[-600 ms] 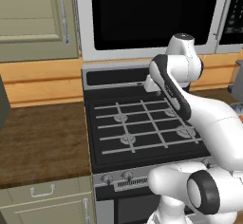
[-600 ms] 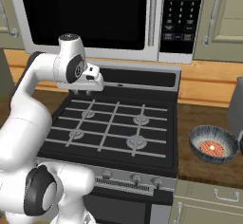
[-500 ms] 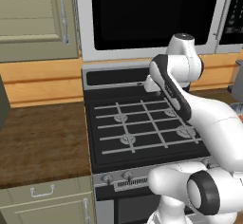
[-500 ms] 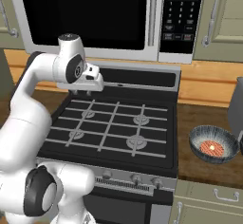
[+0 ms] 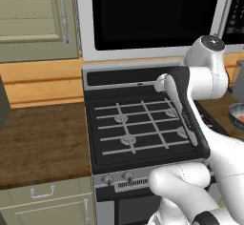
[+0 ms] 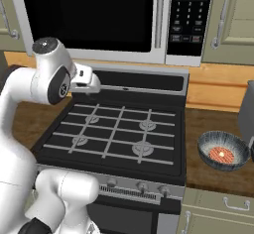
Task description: Open the microwave, place the bowl with waffle inside the microwave, then close the microwave door and turn it on.
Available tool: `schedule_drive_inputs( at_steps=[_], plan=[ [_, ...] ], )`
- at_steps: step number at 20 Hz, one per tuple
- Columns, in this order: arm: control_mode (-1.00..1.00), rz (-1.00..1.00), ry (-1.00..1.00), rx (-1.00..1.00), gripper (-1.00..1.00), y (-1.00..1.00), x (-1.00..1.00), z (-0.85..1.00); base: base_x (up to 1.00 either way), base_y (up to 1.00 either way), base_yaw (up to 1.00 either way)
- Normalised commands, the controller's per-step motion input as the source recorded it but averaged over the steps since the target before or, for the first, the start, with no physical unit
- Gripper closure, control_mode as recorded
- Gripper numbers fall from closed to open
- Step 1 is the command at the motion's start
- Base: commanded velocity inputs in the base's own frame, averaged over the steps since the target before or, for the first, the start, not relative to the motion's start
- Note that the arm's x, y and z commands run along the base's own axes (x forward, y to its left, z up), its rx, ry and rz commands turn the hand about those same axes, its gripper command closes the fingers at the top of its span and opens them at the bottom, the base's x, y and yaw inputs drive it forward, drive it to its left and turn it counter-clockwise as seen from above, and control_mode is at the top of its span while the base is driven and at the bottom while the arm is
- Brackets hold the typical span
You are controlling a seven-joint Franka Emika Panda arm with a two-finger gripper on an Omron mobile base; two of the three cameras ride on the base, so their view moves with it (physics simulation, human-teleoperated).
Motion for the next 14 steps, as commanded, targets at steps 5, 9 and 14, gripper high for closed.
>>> schedule_drive_inputs(
  at_steps=[5, 9, 14],
  plan=[
    [-1.00, -0.12, -0.28, 0.00, -1.00, -0.45, -0.19, 0.84, 0.00, 0.00, 0.00],
    [-1.00, -0.16, -0.04, 0.06, -1.00, -0.83, -0.01, 0.80, 0.00, 0.00, 0.00],
    [-1.00, -0.15, 0.00, 0.09, -1.00, -0.94, 0.00, 0.79, 0.00, 0.00, 0.00]
  ],
)
